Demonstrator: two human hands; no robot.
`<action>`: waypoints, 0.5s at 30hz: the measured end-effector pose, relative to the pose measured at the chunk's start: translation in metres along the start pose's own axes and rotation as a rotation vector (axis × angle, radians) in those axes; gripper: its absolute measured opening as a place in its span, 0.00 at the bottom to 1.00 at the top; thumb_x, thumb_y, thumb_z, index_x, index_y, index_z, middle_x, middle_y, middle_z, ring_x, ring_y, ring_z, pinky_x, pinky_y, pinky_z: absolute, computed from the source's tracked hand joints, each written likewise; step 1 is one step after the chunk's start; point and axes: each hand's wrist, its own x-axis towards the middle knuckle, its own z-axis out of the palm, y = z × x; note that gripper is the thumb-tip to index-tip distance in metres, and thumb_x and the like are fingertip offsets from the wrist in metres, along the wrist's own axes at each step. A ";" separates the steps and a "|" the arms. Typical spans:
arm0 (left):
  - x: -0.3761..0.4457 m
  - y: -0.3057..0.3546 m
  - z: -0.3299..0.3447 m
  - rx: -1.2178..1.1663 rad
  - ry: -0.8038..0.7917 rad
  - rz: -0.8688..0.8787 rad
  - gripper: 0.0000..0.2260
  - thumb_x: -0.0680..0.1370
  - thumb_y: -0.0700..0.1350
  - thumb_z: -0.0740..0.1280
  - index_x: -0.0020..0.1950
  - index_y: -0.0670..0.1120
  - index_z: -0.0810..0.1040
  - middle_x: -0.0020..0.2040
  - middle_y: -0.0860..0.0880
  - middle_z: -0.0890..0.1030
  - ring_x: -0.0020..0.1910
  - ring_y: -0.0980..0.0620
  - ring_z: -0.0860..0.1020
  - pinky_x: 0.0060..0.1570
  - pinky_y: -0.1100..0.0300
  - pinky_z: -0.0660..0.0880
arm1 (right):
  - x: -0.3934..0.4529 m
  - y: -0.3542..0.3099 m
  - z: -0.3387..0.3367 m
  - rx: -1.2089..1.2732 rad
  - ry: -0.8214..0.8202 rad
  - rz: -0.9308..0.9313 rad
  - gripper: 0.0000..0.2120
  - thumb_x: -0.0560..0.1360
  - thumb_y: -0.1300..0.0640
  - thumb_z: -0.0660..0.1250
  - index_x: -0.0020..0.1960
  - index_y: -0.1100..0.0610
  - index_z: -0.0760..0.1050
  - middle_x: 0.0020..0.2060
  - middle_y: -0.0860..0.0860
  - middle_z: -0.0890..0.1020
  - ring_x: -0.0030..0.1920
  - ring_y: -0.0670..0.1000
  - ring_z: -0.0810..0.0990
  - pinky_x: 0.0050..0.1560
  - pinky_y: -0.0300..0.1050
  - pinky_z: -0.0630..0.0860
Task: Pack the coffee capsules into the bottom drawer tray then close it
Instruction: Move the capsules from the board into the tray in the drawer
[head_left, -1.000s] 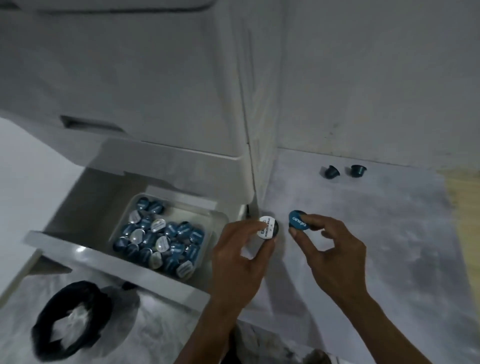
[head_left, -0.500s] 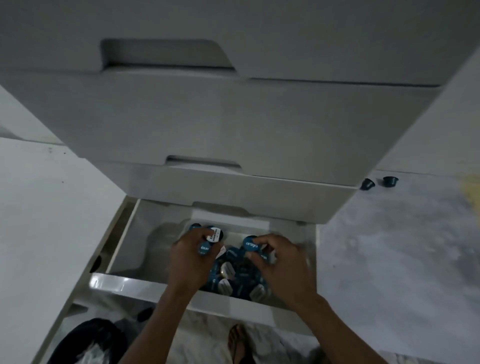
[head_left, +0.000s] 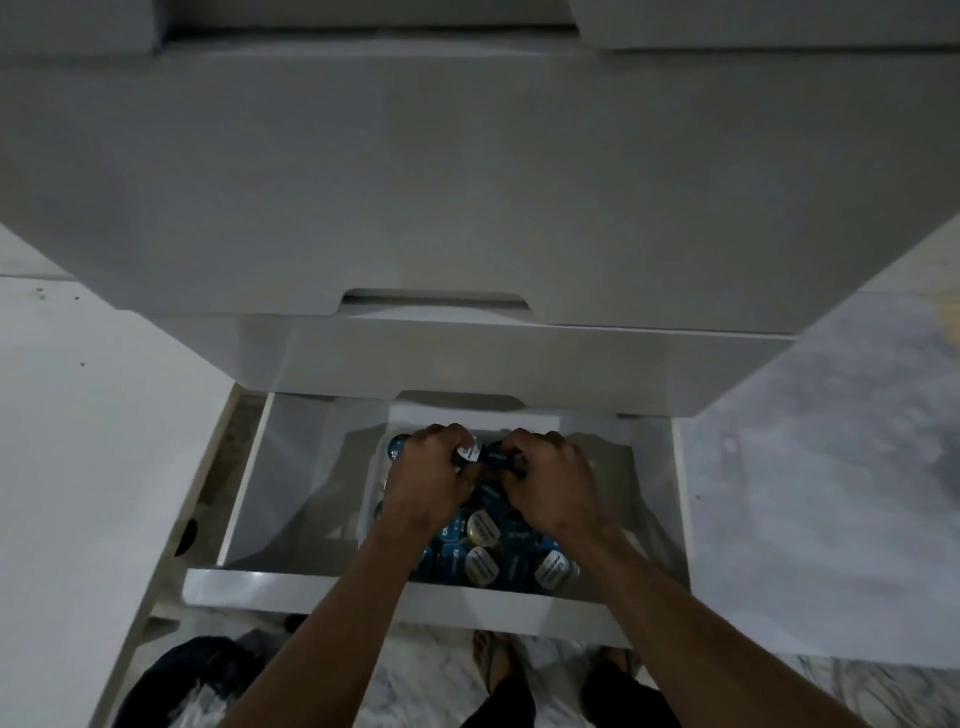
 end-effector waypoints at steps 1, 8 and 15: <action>0.001 0.001 0.001 0.016 -0.014 0.001 0.05 0.71 0.40 0.71 0.46 0.45 0.81 0.42 0.48 0.83 0.41 0.50 0.80 0.42 0.50 0.78 | 0.001 0.000 0.002 -0.016 0.001 0.000 0.10 0.71 0.58 0.70 0.53 0.53 0.79 0.45 0.53 0.84 0.48 0.56 0.79 0.46 0.46 0.74; 0.008 -0.001 0.007 0.075 -0.083 -0.030 0.07 0.70 0.36 0.70 0.46 0.42 0.82 0.43 0.45 0.84 0.41 0.48 0.80 0.43 0.54 0.78 | 0.005 -0.001 0.007 -0.114 0.013 0.003 0.10 0.71 0.59 0.70 0.52 0.54 0.79 0.44 0.55 0.84 0.46 0.58 0.80 0.48 0.47 0.74; 0.007 -0.003 0.008 0.050 -0.113 -0.042 0.03 0.71 0.37 0.72 0.38 0.40 0.80 0.38 0.45 0.81 0.36 0.49 0.79 0.39 0.53 0.79 | 0.004 0.005 0.009 -0.097 -0.045 0.018 0.12 0.73 0.53 0.68 0.56 0.52 0.79 0.47 0.54 0.85 0.47 0.57 0.82 0.50 0.47 0.76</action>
